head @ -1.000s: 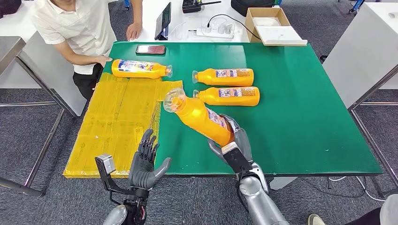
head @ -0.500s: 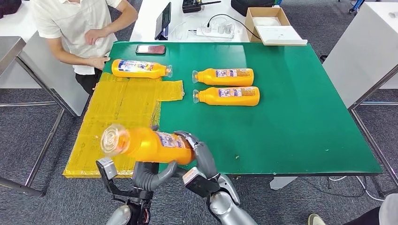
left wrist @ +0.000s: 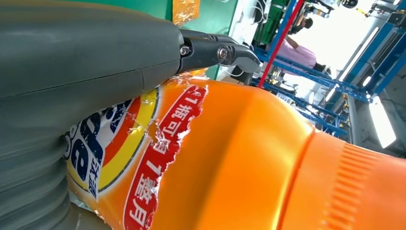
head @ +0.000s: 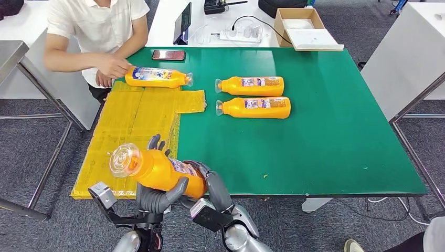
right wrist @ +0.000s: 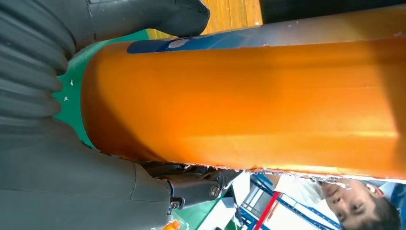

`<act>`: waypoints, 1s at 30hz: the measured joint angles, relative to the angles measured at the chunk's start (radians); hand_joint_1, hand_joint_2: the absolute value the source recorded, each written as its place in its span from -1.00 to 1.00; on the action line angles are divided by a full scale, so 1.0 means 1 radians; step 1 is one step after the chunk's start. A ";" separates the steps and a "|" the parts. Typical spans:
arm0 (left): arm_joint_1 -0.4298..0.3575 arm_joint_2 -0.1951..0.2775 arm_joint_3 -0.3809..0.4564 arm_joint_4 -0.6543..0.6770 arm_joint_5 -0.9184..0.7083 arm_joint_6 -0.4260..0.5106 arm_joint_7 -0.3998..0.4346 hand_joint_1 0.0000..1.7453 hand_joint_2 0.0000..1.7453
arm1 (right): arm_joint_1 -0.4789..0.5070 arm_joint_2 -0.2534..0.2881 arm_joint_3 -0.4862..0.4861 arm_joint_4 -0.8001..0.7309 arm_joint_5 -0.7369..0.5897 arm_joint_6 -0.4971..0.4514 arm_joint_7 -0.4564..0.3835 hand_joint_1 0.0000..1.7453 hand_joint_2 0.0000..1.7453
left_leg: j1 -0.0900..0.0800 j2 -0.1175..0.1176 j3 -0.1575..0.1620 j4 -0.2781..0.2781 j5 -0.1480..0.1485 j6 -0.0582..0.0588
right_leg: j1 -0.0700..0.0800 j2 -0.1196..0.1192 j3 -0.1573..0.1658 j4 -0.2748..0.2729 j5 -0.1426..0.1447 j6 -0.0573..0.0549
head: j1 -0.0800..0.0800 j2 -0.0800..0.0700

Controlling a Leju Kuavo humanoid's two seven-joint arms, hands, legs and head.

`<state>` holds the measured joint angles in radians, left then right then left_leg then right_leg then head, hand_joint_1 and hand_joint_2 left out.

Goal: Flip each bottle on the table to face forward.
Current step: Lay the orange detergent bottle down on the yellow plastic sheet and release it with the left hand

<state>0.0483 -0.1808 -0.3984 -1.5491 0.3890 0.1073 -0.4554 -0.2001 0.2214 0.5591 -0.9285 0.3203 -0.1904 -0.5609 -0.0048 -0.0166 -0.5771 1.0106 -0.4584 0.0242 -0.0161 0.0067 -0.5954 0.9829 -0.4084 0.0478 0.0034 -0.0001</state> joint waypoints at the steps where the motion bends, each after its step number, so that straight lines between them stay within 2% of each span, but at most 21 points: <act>1: 0.001 0.000 0.001 -0.002 0.000 0.001 -0.001 -1.00 1.00 | -0.001 0.001 0.000 0.004 0.001 0.001 0.001 1.00 1.00 | 0.000 0.000 0.000 0.000 0.000 0.000 | 0.000 0.000 0.000 0.000 0.000 0.000 | 0.000 0.000; 3: 0.002 0.000 0.001 -0.004 0.000 0.002 -0.005 -1.00 1.00 | -0.003 0.003 0.001 0.013 0.004 0.000 0.002 1.00 1.00 | 0.000 0.000 0.000 0.000 0.000 0.000 | 0.000 0.000 0.000 0.000 0.000 0.000 | 0.000 0.000; 7: 0.004 0.001 0.001 -0.008 -0.002 0.001 -0.005 1.00 1.00 | -0.007 0.005 0.001 0.034 0.011 -0.013 0.002 1.00 1.00 | 0.000 0.000 0.000 0.000 0.000 0.000 | 0.000 0.000 0.000 0.000 0.000 0.000 | 0.000 0.000; 11: 0.001 0.007 0.000 -0.001 0.015 -0.016 0.029 1.00 1.00 | -0.010 0.007 0.001 0.052 0.023 -0.029 -0.002 1.00 1.00 | 0.000 0.000 0.000 0.000 0.000 0.000 | 0.000 0.000 -0.001 0.000 0.000 0.000 | 0.000 0.000; 12: 0.000 0.008 0.000 0.003 0.023 -0.023 0.037 1.00 1.00 | -0.010 0.006 0.001 0.055 0.024 -0.030 -0.003 0.66 1.00 | 0.000 0.000 0.000 0.000 0.000 0.000 | 0.000 0.000 -0.001 0.000 0.000 0.000 | 0.000 0.000; 15: -0.005 0.011 0.001 0.015 0.040 -0.035 0.051 1.00 1.00 | -0.009 0.006 0.001 0.062 0.025 -0.031 -0.004 -0.84 -0.50 | 0.000 0.000 0.000 0.000 0.000 0.000 | 0.000 0.000 -0.001 0.000 0.000 0.000 | 0.000 0.000; 16: -0.009 0.011 0.001 0.019 0.048 -0.040 0.059 1.00 1.00 | -0.008 0.006 0.001 0.063 0.026 -0.030 -0.006 -1.00 -1.00 | 0.000 0.000 0.000 0.000 0.000 0.000 | 0.000 0.000 -0.001 0.000 0.000 0.000 | 0.000 0.000; 21: -0.023 0.011 0.016 0.044 0.100 -0.071 0.110 1.00 1.00 | 0.008 0.006 0.006 0.056 0.012 -0.026 -0.008 -1.00 -1.00 | 0.000 0.001 0.000 0.000 0.000 0.000 | 0.000 0.000 -0.001 0.000 0.000 0.000 | 0.000 0.000; 27: -0.026 0.010 0.018 0.065 0.119 -0.085 0.127 1.00 1.00 | 0.012 0.006 0.008 0.047 0.006 -0.021 -0.008 -1.00 -1.00 | 0.000 0.001 -0.001 0.000 0.000 0.000 | 0.000 0.000 -0.001 0.000 0.000 0.000 | 0.000 0.000; 30: -0.035 0.015 0.032 0.082 0.194 -0.113 0.167 1.00 1.00 | 0.020 0.002 0.008 0.023 -0.022 -0.001 -0.018 -1.00 -1.00 | 0.000 0.001 -0.001 0.000 0.000 0.000 | 0.000 0.000 -0.001 0.000 0.000 0.000 | 0.000 0.000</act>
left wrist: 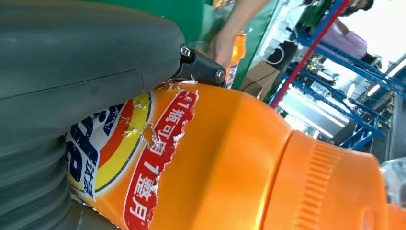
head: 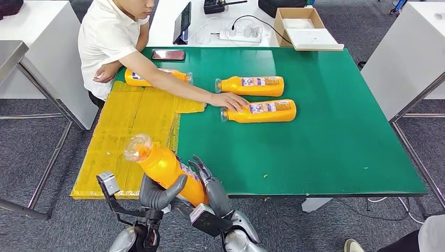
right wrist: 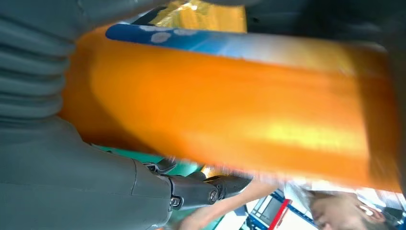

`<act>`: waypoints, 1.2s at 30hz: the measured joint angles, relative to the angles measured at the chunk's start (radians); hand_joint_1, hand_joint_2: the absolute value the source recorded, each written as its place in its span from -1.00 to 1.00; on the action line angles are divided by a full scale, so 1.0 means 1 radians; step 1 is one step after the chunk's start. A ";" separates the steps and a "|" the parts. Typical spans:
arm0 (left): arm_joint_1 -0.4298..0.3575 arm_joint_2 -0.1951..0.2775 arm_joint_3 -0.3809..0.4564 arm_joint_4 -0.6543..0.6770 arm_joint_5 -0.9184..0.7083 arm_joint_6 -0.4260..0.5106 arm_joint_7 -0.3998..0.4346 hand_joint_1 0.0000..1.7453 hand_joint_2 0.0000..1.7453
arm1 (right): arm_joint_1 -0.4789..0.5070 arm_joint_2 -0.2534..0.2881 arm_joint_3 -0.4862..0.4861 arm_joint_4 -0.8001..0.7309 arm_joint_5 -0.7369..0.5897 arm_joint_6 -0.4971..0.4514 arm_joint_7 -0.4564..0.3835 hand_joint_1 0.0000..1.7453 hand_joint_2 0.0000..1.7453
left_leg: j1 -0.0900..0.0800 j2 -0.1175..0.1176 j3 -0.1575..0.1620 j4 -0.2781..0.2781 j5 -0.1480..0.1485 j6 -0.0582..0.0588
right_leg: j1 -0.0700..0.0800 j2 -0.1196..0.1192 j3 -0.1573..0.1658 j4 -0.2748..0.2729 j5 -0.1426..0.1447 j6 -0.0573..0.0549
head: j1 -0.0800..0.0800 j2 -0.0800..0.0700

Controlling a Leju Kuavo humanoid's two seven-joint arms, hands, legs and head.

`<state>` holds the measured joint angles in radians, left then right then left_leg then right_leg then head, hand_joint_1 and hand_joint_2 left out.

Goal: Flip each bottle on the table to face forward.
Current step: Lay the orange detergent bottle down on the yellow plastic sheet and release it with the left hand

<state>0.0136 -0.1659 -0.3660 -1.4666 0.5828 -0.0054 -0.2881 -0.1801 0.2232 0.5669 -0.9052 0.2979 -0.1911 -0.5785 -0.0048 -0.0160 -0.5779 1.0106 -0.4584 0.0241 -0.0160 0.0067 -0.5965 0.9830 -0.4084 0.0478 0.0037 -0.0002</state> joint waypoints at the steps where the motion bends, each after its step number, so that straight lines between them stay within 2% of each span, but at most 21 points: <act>1: -0.005 0.003 0.008 0.010 0.027 -0.006 0.011 1.00 1.00 | 0.005 -0.003 0.000 -0.016 -0.011 0.009 -0.004 -1.00 -1.00 | 0.000 0.000 0.000 0.000 0.000 0.000 | 0.000 0.000 0.000 0.000 0.000 0.000 | 0.000 0.000; 4: -0.022 0.016 0.034 0.054 0.061 -0.001 0.025 1.00 1.00 | 0.030 -0.013 0.001 -0.087 -0.040 0.018 -0.013 -1.00 -1.00 | 0.000 0.000 0.000 0.000 0.000 0.000 | 0.000 0.000 0.000 0.000 0.000 0.000 | 0.000 0.000; 7: -0.026 0.034 0.077 0.084 -0.010 0.061 0.000 1.00 1.00 | 0.069 -0.029 -0.012 -0.184 -0.061 -0.013 -0.022 -1.00 -1.00 | 0.000 0.000 0.000 0.000 0.000 0.000 | 0.000 0.000 -0.001 0.000 0.000 0.000 | 0.000 0.000; 11: -0.030 0.052 0.145 0.081 -0.339 0.300 -0.083 1.00 1.00 | 0.139 -0.063 -0.088 -0.319 -0.055 -0.097 -0.043 -1.00 -1.00 | 0.000 -0.001 -0.001 0.000 0.000 0.000 | 0.000 0.000 0.000 0.000 0.000 0.000 | 0.000 0.000; 13: -0.033 0.061 0.175 0.073 -0.530 0.423 -0.095 1.00 1.00 | 0.177 -0.074 -0.143 -0.388 -0.040 -0.148 -0.061 -1.00 -1.00 | 0.000 0.000 -0.001 0.000 0.000 0.000 | 0.000 0.000 0.000 0.000 0.000 0.000 | 0.000 0.000; 15: -0.035 0.073 0.206 0.066 -0.662 0.492 -0.090 1.00 1.00 | 0.208 -0.081 -0.200 -0.453 -0.029 -0.189 -0.074 -1.00 -1.00 | 0.000 0.000 -0.001 0.000 0.000 0.000 | 0.000 0.000 -0.001 0.000 0.000 0.000 | 0.000 0.000; 22: -0.037 0.093 0.257 0.056 -0.778 0.535 -0.073 1.00 1.00 | 0.256 -0.087 -0.299 -0.576 -0.031 -0.228 -0.083 -1.00 -1.00 | 0.000 0.000 0.000 0.000 0.000 0.000 | 0.000 0.000 -0.001 0.000 0.000 0.000 | 0.000 0.000; 24: -0.043 0.098 0.258 0.056 -0.899 0.571 -0.046 1.00 1.00 | 0.267 -0.082 -0.320 -0.608 -0.055 -0.271 -0.087 -1.00 -1.00 | 0.000 -0.001 -0.001 0.000 0.000 0.000 | 0.000 0.000 -0.001 0.000 0.000 0.000 | 0.000 0.000; 27: -0.077 0.106 0.258 0.062 -1.181 0.622 0.044 1.00 1.00 | 0.281 -0.073 -0.352 -0.669 -0.089 -0.317 -0.088 -1.00 -1.00 | 0.000 -0.001 -0.001 0.000 0.000 0.000 | 0.000 0.000 -0.001 0.000 0.000 0.000 | 0.000 0.000; 31: -0.162 0.111 0.244 0.106 -1.449 0.582 0.169 1.00 1.00 | 0.289 -0.052 -0.374 -0.694 -0.108 -0.286 -0.088 -1.00 -1.00 | 0.000 -0.001 -0.001 0.000 0.000 0.000 | 0.000 0.000 -0.001 0.000 0.000 0.000 | 0.000 0.000; 33: -0.209 0.116 0.227 0.146 -1.528 0.508 0.229 1.00 1.00 | 0.290 -0.045 -0.376 -0.694 -0.120 -0.267 -0.088 -1.00 -1.00 | 0.000 -0.001 0.000 0.000 0.000 0.000 | 0.000 0.000 0.000 0.000 0.000 0.000 | 0.000 0.000; 36: -0.304 0.130 0.190 0.260 -1.643 0.345 0.328 1.00 1.00 | 0.290 -0.035 -0.381 -0.691 -0.138 -0.236 -0.088 -1.00 -1.00 | 0.000 -0.001 0.000 0.000 0.001 0.000 | 0.000 0.000 0.000 0.000 0.000 0.000 | 0.000 0.000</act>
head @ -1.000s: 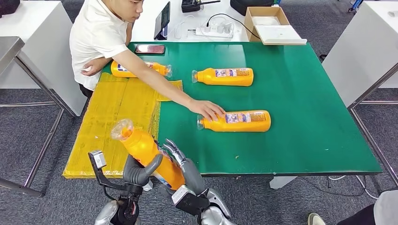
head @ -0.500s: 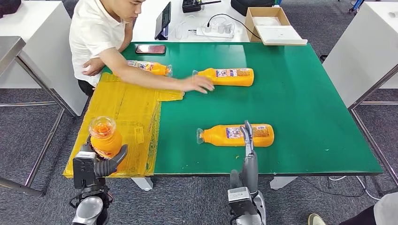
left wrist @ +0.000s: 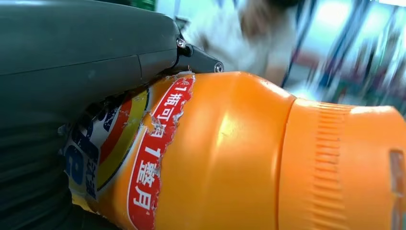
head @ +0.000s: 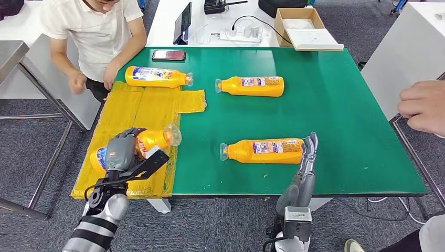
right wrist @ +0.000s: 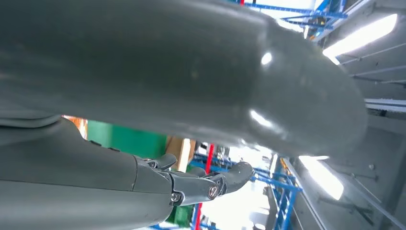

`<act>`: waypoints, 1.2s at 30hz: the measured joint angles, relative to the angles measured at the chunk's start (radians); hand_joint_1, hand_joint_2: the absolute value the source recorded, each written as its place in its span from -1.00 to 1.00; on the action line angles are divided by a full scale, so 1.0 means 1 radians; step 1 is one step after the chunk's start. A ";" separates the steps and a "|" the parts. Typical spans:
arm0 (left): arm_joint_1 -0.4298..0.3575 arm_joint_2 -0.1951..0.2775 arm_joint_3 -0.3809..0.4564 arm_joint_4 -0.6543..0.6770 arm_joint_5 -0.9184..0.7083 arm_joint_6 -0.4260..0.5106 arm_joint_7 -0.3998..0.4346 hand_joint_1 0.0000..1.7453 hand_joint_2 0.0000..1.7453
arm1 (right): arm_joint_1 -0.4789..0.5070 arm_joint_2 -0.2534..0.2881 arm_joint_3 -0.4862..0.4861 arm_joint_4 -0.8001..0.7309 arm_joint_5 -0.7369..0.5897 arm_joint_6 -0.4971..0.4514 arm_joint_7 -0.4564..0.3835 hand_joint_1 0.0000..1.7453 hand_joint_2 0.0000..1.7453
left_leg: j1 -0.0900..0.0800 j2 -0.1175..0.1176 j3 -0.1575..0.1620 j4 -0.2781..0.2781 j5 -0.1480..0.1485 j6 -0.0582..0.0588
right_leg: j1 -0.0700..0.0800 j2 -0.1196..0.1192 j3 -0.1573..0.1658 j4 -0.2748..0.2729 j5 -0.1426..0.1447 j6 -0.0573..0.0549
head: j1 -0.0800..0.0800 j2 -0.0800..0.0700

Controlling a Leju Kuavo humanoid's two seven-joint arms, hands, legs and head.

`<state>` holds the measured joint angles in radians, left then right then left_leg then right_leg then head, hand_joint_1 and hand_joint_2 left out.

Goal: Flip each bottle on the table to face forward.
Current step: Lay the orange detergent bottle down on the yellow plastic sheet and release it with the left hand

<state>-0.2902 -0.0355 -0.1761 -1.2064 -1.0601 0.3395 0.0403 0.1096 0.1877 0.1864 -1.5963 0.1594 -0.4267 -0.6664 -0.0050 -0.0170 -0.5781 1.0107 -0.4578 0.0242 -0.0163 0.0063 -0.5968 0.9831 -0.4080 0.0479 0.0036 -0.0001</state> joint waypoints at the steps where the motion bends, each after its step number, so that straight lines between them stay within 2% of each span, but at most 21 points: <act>1: -0.036 0.004 -0.013 0.055 -0.029 -0.048 0.021 1.00 1.00 | -0.001 0.003 -0.003 0.003 -0.004 0.014 0.000 -1.00 -1.00 | 0.000 0.000 0.000 0.000 0.000 0.000 | 0.000 0.000 0.000 0.000 0.000 0.000 | 0.000 0.000; 4: -0.145 0.007 -0.048 0.245 -0.080 -0.120 0.048 1.00 1.00 | -0.013 0.015 -0.011 0.024 -0.007 0.047 0.000 -1.00 -1.00 | 0.000 0.001 0.000 0.000 0.001 -0.001 | 0.000 0.000 0.000 0.001 0.000 0.000 | 0.000 0.000; 8: -0.258 0.006 -0.079 0.461 -0.093 -0.133 0.044 1.00 1.00 | -0.039 0.030 -0.015 0.065 -0.006 0.060 0.000 -1.00 -1.00 | 0.000 0.001 0.000 0.000 0.001 -0.001 | 0.000 0.000 0.000 0.001 0.001 0.001 | 0.000 0.000; 12: -0.334 0.003 -0.089 0.591 -0.088 -0.169 0.015 1.00 1.00 | -0.056 0.040 -0.016 0.103 -0.010 0.065 0.000 -1.00 -1.00 | 0.000 0.000 0.001 0.000 0.001 -0.001 | 0.000 0.000 0.002 0.001 0.000 0.001 | 0.000 0.000; 16: -0.381 0.001 -0.092 0.668 -0.084 -0.204 -0.005 0.98 1.00 | -0.065 0.045 -0.016 0.133 -0.016 0.066 0.000 -1.00 -1.00 | 0.000 -0.001 0.003 0.000 0.001 -0.001 | 0.000 0.000 0.004 0.000 0.000 0.000 | 0.000 0.000; 20: -0.408 -0.001 -0.094 0.714 -0.077 -0.238 -0.011 -0.50 1.00 | -0.072 0.046 -0.016 0.159 -0.024 0.066 0.000 -1.00 -1.00 | 0.000 0.000 0.006 0.000 0.001 -0.001 | 0.000 0.000 0.007 0.001 0.000 0.000 | 0.000 0.000; 23: -0.419 -0.001 -0.097 0.734 -0.067 -0.254 -0.012 -0.50 1.00 | -0.076 0.046 -0.016 0.175 -0.027 0.066 0.000 -1.00 -1.00 | 0.000 0.000 0.008 0.000 0.001 -0.001 | 0.000 0.000 0.009 0.001 0.000 0.000 | 0.000 0.000; 27: -0.426 -0.002 -0.097 0.750 -0.057 -0.263 -0.015 -1.00 1.00 | -0.078 0.046 -0.016 0.191 -0.028 0.064 0.000 -1.00 -1.00 | 0.000 -0.001 0.008 0.000 0.001 -0.001 | 0.000 0.000 0.009 0.001 0.000 0.000 | 0.000 0.000; 29: -0.427 -0.003 -0.096 0.753 -0.029 -0.279 -0.034 -1.00 1.00 | -0.080 0.046 -0.016 0.197 -0.031 0.064 0.000 -1.00 -1.00 | 0.000 -0.001 0.009 0.000 0.001 -0.001 | 0.000 0.000 0.010 0.001 0.000 0.000 | 0.000 0.000; 34: -0.430 0.002 -0.039 0.748 0.183 -0.417 -0.216 -1.00 1.00 | -0.084 0.046 -0.016 0.218 -0.046 0.064 0.000 -1.00 -1.00 | 0.000 -0.004 0.010 0.000 0.001 -0.001 | -0.001 -0.002 0.013 0.001 0.000 0.000 | 0.000 0.000; 36: -0.422 0.006 -0.019 0.733 0.242 -0.451 -0.262 -1.00 1.00 | -0.087 0.045 -0.015 0.226 -0.053 0.060 0.000 -1.00 -1.00 | 0.000 -0.004 0.010 0.000 0.001 -0.001 | -0.001 -0.003 0.013 0.001 0.000 0.000 | 0.000 0.000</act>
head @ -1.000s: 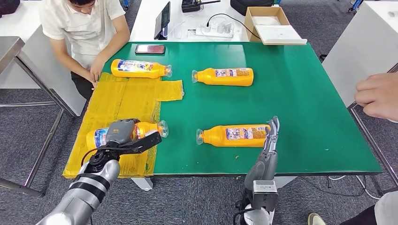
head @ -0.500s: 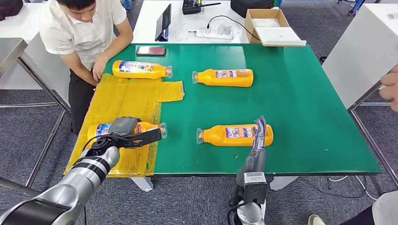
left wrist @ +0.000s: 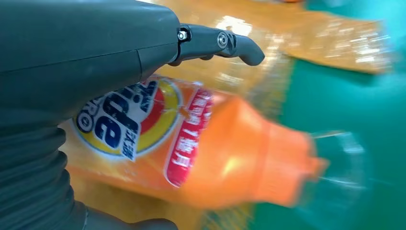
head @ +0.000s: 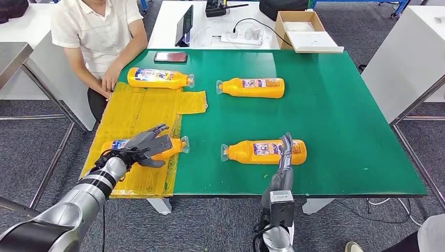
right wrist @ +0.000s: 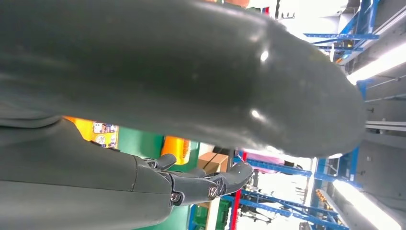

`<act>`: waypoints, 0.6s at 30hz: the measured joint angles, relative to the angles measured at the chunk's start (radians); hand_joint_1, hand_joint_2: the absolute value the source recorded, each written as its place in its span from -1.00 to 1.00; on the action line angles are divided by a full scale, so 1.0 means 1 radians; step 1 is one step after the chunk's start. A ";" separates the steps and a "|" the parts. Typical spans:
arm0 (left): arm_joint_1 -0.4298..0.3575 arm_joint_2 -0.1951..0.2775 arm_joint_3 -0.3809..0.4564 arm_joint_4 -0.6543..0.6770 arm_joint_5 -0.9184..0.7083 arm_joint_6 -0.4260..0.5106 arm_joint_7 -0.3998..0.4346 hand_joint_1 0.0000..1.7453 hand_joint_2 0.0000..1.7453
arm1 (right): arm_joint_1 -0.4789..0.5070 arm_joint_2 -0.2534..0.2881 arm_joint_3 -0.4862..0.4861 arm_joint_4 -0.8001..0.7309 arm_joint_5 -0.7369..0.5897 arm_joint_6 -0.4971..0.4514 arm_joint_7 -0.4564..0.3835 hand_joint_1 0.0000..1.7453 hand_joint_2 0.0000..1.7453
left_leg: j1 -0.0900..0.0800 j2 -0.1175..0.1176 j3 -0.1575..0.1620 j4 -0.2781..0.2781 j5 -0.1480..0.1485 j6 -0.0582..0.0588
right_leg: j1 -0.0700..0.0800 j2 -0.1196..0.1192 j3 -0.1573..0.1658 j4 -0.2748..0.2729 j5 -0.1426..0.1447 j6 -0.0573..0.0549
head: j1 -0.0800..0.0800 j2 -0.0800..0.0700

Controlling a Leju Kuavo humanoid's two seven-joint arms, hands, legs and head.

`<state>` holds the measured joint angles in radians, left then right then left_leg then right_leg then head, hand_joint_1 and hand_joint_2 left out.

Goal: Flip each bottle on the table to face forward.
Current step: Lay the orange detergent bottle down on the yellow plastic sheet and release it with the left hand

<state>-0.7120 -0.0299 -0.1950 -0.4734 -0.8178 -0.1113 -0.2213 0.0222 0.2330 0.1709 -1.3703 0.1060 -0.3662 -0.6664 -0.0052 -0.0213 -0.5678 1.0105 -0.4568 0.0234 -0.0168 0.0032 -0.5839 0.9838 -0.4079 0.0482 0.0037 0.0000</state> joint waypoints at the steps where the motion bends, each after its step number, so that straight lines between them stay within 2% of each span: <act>1: 0.007 0.001 0.006 -0.012 0.020 -0.005 -0.009 -1.00 1.00 | -0.001 0.000 0.001 0.003 -0.004 -0.003 0.000 -1.00 -1.00 | 0.000 0.000 0.000 0.000 0.000 0.000 | 0.000 0.000 0.000 0.000 0.000 0.000 | 0.000 0.000; 7: 0.077 -0.005 0.012 -0.104 0.093 0.094 0.002 -1.00 1.00 | 0.000 -0.004 0.001 0.017 -0.011 -0.018 0.000 -1.00 -1.00 | 0.000 0.001 -0.001 0.000 0.000 0.000 | 0.000 0.000 -0.002 0.000 0.000 0.000 | 0.000 0.000; 10: 0.135 -0.010 0.012 -0.182 0.177 0.138 -0.023 -1.00 1.00 | 0.004 -0.006 -0.002 0.019 -0.011 -0.019 0.000 -1.00 -1.00 | 0.000 0.001 -0.001 0.000 0.000 0.000 | 0.000 0.001 -0.003 0.000 0.000 0.000 | 0.000 0.000; 14: 0.242 -0.017 0.015 -0.330 0.316 0.181 -0.104 -1.00 1.00 | 0.014 -0.010 -0.007 0.019 -0.010 -0.021 0.000 -1.00 -1.00 | 0.000 0.002 -0.006 0.000 0.000 0.000 | 0.000 0.001 -0.008 0.000 0.000 0.000 | 0.000 0.000; 18: 0.347 -0.039 0.046 -0.515 0.505 0.244 -0.275 -1.00 1.00 | 0.025 -0.013 -0.010 0.018 -0.006 -0.023 0.000 -1.00 -1.00 | 0.000 0.003 -0.009 0.000 0.000 0.000 | 0.000 0.002 -0.010 0.000 0.000 0.000 | 0.000 0.000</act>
<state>-0.3654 -0.0686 -0.1487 -0.9880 -0.3130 0.1329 -0.4968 0.0470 0.2201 0.1611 -1.3524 0.1002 -0.3896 -0.6664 -0.0052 -0.0186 -0.5767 1.0106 -0.4570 0.0235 -0.0167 0.0050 -0.5943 0.9837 -0.4079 0.0482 0.0038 -0.0001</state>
